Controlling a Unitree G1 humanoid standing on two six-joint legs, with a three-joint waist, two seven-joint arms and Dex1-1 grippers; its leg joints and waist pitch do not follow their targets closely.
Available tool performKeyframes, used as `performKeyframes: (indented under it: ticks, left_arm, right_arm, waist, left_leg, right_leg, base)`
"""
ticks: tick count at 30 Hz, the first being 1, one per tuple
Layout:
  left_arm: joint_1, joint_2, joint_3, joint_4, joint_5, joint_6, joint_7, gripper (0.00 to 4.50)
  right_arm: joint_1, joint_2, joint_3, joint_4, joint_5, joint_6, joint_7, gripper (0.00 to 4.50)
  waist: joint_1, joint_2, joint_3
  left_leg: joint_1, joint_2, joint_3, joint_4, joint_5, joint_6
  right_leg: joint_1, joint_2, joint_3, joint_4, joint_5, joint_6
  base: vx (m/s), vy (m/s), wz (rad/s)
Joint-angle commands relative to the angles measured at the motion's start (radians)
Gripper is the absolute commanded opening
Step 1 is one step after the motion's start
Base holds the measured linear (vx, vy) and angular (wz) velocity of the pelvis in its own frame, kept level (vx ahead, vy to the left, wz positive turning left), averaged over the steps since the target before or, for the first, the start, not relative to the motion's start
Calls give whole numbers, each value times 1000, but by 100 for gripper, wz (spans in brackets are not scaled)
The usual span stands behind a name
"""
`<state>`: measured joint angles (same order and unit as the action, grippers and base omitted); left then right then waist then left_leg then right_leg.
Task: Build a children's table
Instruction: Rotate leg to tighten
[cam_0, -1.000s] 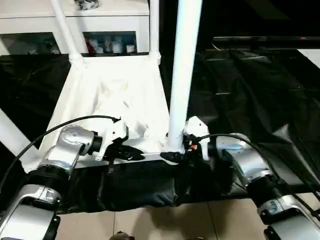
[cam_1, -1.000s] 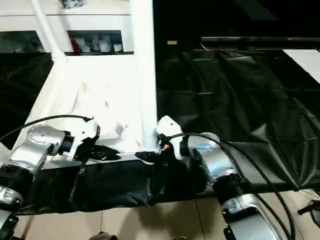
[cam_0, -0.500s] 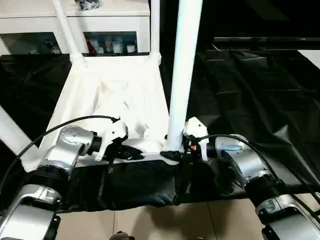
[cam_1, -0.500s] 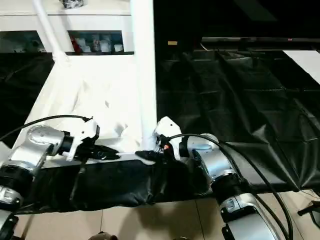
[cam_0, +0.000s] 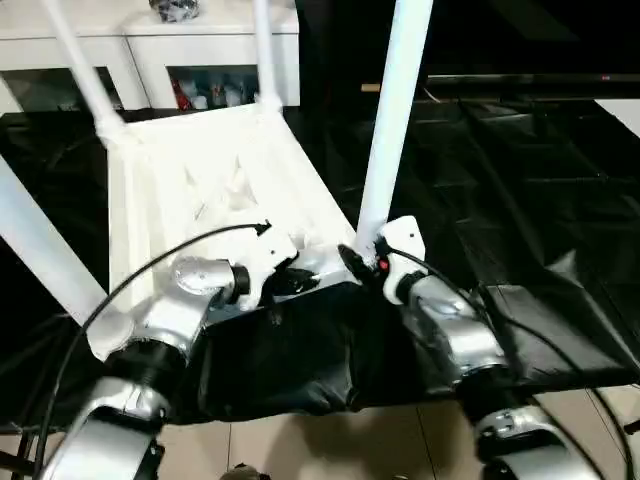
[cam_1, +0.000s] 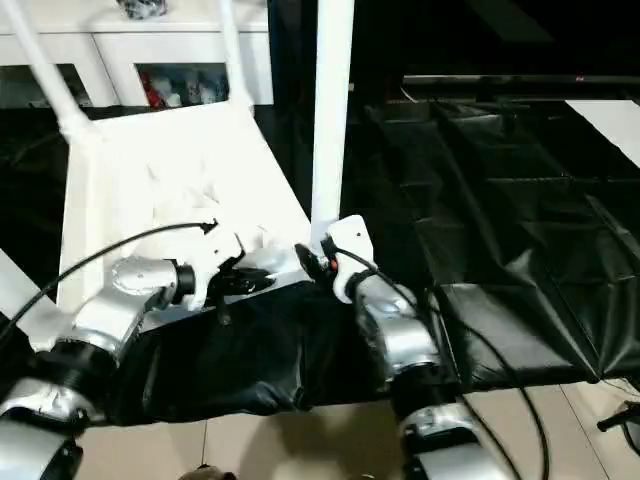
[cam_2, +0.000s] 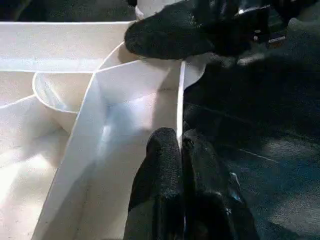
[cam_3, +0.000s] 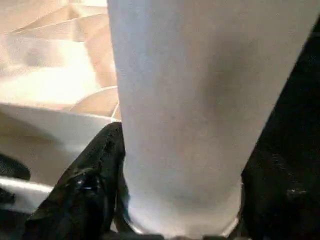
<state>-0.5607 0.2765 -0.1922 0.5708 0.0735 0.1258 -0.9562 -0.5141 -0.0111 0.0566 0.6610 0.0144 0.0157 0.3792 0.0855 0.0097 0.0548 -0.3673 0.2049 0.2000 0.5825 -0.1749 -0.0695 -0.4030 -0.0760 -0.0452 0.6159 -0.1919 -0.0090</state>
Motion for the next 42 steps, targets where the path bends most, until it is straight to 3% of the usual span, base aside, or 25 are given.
performKeyframes:
  ticks: [1, 2, 6, 7, 12, 13, 20, 21, 30, 37, 42]
  left_arm:
    - [4, -89, -32, -16, -43, -27, 40, 0]
    - [5, -70, -24, -21, -46, -35, 24, 0]
    - [14, -21, -18, -38, -52, -52, -36, 0]
    - [17, -3, -19, -38, -53, -60, -59, 0]
    - [14, 65, -17, -18, -59, -96, -158, 0]
    - [10, 75, -19, -11, -59, -105, -175, 0]
    - [-30, 143, -40, 55, -60, -158, -309, 0]
    - [-31, 144, -40, 57, -59, -159, -311, 0]
    - [-72, 174, -51, 131, -55, -200, -396, 0]
    - [-94, 174, -53, 168, -60, -214, -426, 0]
    - [-88, 176, -48, 169, -70, -210, -443, 0]
  right_arm:
    - [0, 82, 92, 6, 2, -5, 70, 358]
    - [-5, 60, 94, 3, 3, -19, 98, 384]
    - [-9, 11, 89, -16, 22, -35, 175, 406]
    - [-11, -8, 87, -21, 32, -35, 210, 433]
    - [-6, -111, 101, -64, 66, -16, 429, 447]
    - [-6, -132, 107, -72, 70, -6, 469, 447]
    - [-37, -257, 161, -62, 68, -10, 728, 447]
    - [-38, -259, 162, -61, 68, -10, 732, 419]
    - [-71, -293, 174, -35, 78, 5, 841, 366]
    - [-77, -292, 175, -26, 89, 17, 880, 314]
    - [-62, -270, 168, -31, 101, 36, 884, 280]
  waist:
    - [-4, -10, -66]
    - [-4, -11, -66]
    - [-3, -5, -67]
    - [-4, -6, -69]
    - [1, -11, -70]
    - [1, -19, -69]
    - [10, -18, -68]
    - [9, -19, -67]
    - [18, -19, -71]
    - [26, -28, -71]
    - [28, -13, -71]
  left_leg:
    - [14, 25, -15, -67, -192, 18]
    - [13, 24, -14, -67, -189, 19]
    - [12, 24, -15, -66, -189, 25]
    - [10, 24, -14, -64, -173, 30]
    - [9, 26, -12, -60, -156, 57]
    - [9, 27, -10, -59, -146, 60]
    - [13, 29, -10, -58, -170, 53]
    - [12, 28, -10, -58, -173, 52]
    - [14, 31, -10, -56, -163, 47]
    - [14, 32, -9, -56, -152, 48]
    - [16, 32, -11, -56, -171, 37]
  right_leg:
    - [42, -62, 41, -73, -177, -187]
    - [42, -61, 41, -72, -174, -185]
    - [44, -62, 41, -71, -158, -186]
    - [46, -59, 40, -67, -123, -195]
    - [49, -59, 38, -63, -96, -209]
    - [48, -60, 38, -62, -88, -216]
    - [44, -59, 36, -61, -121, -227]
    - [45, -59, 36, -61, -124, -228]
    - [45, -62, 36, -56, -91, -248]
    - [45, -63, 36, -53, -86, -250]
    - [44, -64, 35, -53, -88, -253]
  base:
    - [0, 0, 0]
    - [0, 0, 0]
    - [0, 0, 0]
    - [0, 0, 0]
    - [0, 0, 0]
    - [0, 0, 0]
    - [0, 0, 0]
    - [0, 0, 0]
    - [0, 0, 0]
    - [0, 0, 0]
    - [0, 0, 0]
